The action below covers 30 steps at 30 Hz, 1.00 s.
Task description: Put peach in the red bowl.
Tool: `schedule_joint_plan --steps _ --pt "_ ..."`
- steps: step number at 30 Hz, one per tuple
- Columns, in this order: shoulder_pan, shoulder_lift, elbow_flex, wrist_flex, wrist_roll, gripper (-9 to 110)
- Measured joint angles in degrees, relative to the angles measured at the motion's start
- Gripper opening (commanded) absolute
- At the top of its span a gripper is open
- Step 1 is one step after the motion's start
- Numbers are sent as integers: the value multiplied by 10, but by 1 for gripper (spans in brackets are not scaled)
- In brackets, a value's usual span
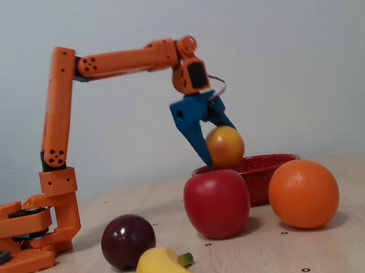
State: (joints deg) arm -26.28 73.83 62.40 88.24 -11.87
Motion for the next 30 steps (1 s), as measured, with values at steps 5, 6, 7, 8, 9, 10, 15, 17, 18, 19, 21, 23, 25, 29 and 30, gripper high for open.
schedule_joint_plan --steps 5,6,7,8,9,10,15,17,18,19,21,23,25,29,30 --pt "2 -39 -6 0 -12 0" --pt "1 -46 -6 0 -17 0" --pt "0 -51 -6 0 -21 0" --pt "0 -54 -6 -2 -24 0" --pt "0 -57 -6 -4 -25 0" --pt "0 -60 -6 -4 -35 0" --pt "1 -67 -7 -6 -84 23" --pt "0 -71 -7 -13 -84 33" --pt "0 -76 -7 -13 -84 37" --pt "0 -76 -7 -13 -84 39" --pt "0 -76 -7 -13 -84 42" --pt "1 -76 -7 -18 -84 43" --pt "1 -76 -7 -23 -83 44" --pt "1 -76 -7 -25 -83 45" --pt "1 -76 -7 -25 -83 44"
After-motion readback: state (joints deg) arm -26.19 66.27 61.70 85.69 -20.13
